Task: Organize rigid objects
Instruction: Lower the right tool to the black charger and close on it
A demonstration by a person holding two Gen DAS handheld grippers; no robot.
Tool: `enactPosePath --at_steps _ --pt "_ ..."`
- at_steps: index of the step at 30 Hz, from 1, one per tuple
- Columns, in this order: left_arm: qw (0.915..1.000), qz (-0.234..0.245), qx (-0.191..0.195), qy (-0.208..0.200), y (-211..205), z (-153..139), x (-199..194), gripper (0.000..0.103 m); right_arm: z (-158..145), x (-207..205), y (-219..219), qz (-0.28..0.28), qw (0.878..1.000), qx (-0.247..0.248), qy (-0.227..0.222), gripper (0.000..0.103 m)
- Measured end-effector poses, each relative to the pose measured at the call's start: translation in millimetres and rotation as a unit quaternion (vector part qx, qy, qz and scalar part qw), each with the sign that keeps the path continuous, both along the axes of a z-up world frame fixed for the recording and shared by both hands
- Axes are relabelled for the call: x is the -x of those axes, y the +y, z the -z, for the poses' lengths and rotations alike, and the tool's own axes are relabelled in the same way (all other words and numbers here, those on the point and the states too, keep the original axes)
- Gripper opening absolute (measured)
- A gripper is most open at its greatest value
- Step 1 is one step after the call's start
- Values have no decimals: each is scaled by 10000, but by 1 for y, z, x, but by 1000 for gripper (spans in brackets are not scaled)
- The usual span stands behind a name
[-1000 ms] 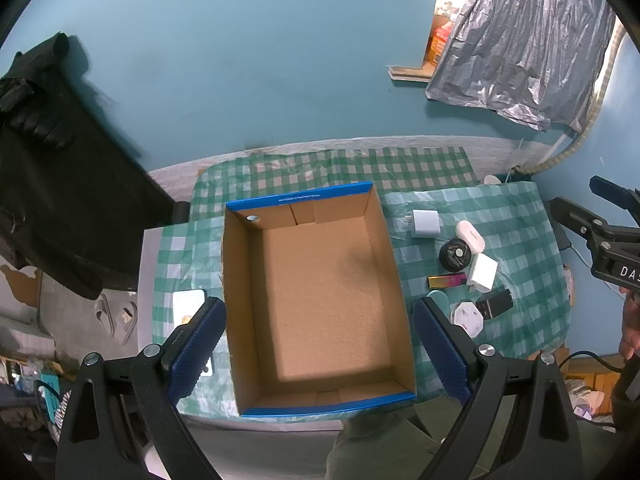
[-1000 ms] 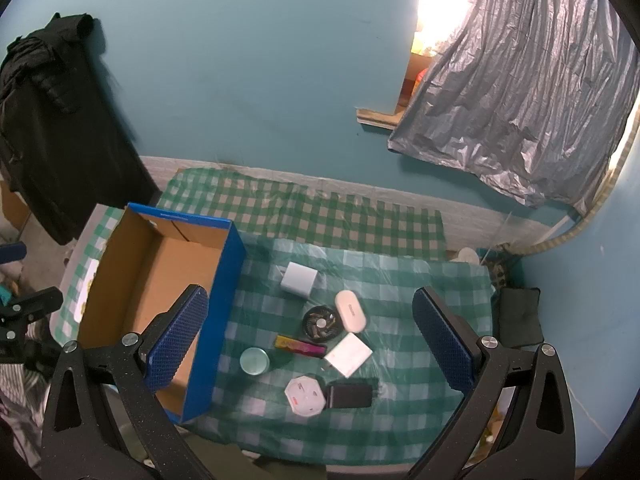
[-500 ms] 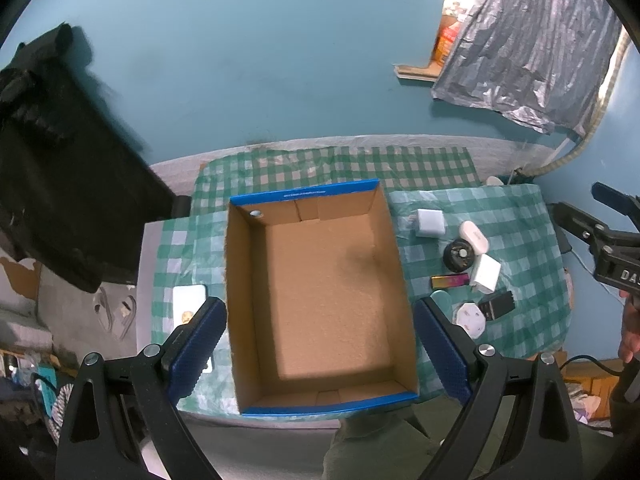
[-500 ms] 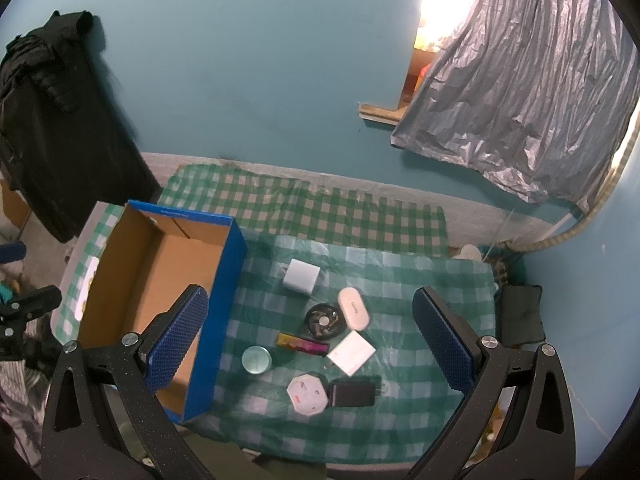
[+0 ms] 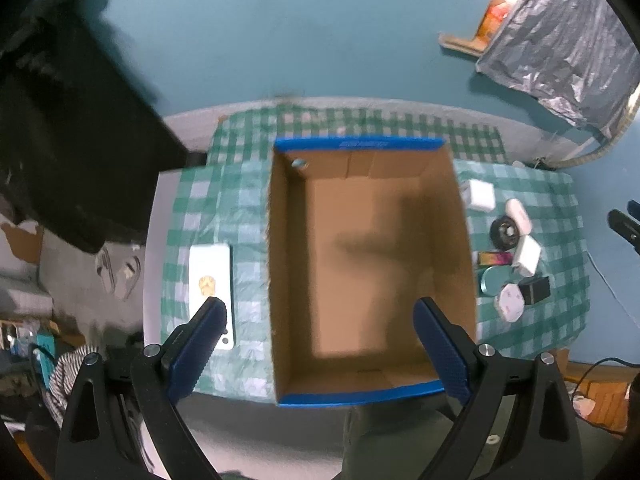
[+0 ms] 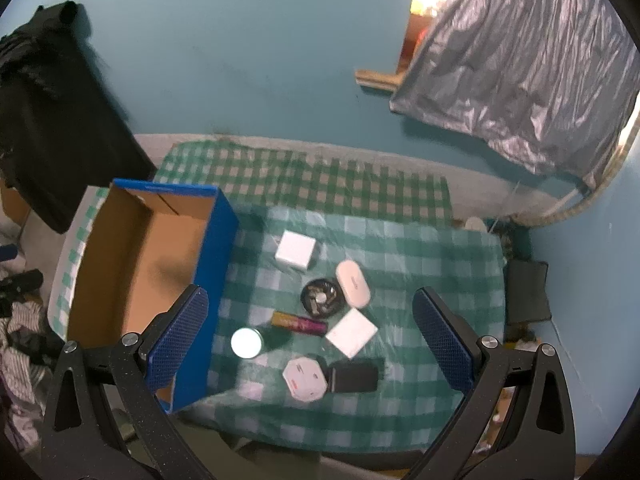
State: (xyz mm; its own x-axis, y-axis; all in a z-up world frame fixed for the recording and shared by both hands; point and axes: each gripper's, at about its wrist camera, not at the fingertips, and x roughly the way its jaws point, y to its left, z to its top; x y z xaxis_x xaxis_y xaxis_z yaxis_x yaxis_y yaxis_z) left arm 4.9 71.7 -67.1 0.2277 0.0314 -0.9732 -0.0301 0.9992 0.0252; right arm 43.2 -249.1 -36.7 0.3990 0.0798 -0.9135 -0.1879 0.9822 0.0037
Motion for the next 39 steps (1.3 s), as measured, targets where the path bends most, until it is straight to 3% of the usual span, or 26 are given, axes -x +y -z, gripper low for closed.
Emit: enactPosePath --at_steps 11,14,21,27,30,32,39 --pt "9969 -237 57 743 42 64 5 95 58 -4 -25 468 9961 33 745 102" --pt "9955 -288 61 904 48 81 6 83 79 -1 -29 595 9935 43 967 102" --pt "9930 -259 74 1147 53 107 11 76 123 6 -31 561 9897 209 1303 99" --pt "9916 -202 51 1277 53 120 10 57 152 10 -34 573 9847 235 1627 98" --pt "9912 -179 40 1314 51 124 10 45 167 12 -41 842 9779 339 1884 98" --pt "9908 -158 25 1341 50 127 11 29 175 12 -49 1046 9738 260 2001 98" --pt "9900 -69 146 1400 46 133 13 12 197 13 -78 1905 9516 -125 2408 98"
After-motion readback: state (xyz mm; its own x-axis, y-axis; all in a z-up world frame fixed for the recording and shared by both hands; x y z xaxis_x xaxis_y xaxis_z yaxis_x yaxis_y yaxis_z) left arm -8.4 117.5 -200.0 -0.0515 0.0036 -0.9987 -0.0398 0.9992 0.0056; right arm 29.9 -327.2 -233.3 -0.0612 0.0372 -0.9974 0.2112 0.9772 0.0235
